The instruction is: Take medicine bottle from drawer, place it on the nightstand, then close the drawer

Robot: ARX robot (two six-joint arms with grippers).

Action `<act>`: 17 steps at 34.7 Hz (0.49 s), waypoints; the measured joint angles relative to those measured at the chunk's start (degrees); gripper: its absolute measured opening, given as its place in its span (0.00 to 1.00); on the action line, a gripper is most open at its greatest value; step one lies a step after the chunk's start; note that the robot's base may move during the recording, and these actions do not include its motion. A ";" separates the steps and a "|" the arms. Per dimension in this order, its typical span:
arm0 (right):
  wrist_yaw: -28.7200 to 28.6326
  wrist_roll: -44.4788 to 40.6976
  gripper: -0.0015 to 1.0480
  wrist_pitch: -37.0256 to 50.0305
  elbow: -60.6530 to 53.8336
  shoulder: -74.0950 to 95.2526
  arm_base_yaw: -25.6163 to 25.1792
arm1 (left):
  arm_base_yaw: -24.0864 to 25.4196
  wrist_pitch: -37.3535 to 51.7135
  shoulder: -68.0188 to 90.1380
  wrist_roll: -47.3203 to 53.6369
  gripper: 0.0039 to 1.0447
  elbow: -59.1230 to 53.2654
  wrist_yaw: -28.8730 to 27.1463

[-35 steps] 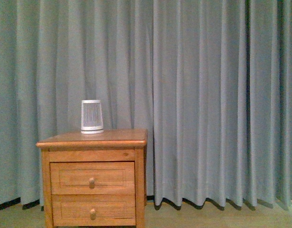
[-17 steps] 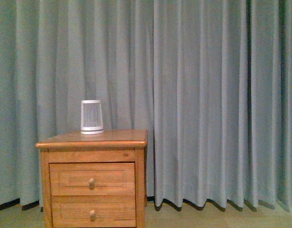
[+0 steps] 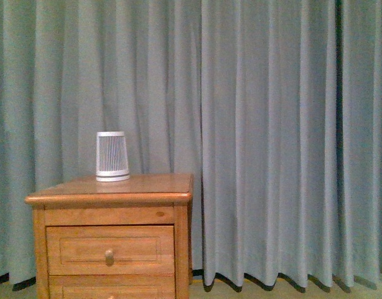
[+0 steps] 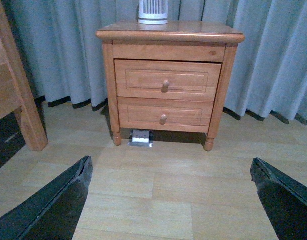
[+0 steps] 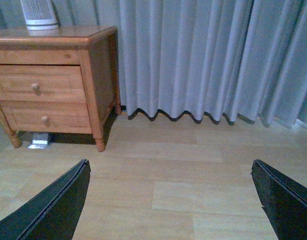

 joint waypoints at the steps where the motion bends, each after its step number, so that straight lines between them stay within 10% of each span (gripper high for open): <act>1: -0.02 0.00 0.93 0.00 0.00 0.00 0.00 | 0.00 0.00 0.00 0.00 0.94 0.00 0.00; 17: 0.00 0.00 0.93 0.00 0.00 0.00 0.00 | 0.00 0.00 0.02 0.00 0.94 0.00 0.00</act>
